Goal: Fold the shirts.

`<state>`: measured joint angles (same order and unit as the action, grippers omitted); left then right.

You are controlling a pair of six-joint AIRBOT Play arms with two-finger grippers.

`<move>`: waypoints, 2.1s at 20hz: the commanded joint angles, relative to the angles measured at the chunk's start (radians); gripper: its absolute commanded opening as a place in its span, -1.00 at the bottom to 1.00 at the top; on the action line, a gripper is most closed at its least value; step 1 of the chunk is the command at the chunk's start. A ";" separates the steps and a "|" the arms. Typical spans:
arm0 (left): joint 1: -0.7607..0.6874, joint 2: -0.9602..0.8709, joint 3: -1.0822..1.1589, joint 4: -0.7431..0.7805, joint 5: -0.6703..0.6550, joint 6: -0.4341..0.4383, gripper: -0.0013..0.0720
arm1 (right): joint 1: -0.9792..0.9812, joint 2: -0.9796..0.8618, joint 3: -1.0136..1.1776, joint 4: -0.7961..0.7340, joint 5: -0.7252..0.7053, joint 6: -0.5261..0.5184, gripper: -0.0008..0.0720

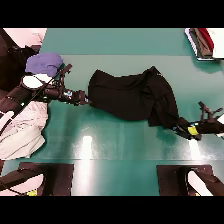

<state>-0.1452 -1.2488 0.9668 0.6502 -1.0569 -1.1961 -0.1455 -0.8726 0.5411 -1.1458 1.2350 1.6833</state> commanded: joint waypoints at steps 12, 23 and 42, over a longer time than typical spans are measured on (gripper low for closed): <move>-0.001 0.000 0.001 0.000 -0.006 0.000 -0.90 | -0.113 -0.087 -0.104 0.323 -0.189 -0.140 0.06; 0.000 0.000 0.002 0.000 -0.023 0.000 -0.90 | -0.054 -0.099 -0.049 0.254 -0.129 -0.135 -0.83; 0.196 0.146 0.987 0.007 -0.261 -0.031 -0.90 | -0.204 0.114 0.786 0.254 0.167 -0.174 -0.93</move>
<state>0.0448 -1.1339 1.8793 0.6476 -1.2751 -1.2140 -0.3790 -0.7284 1.2396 -0.8894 1.2942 1.5097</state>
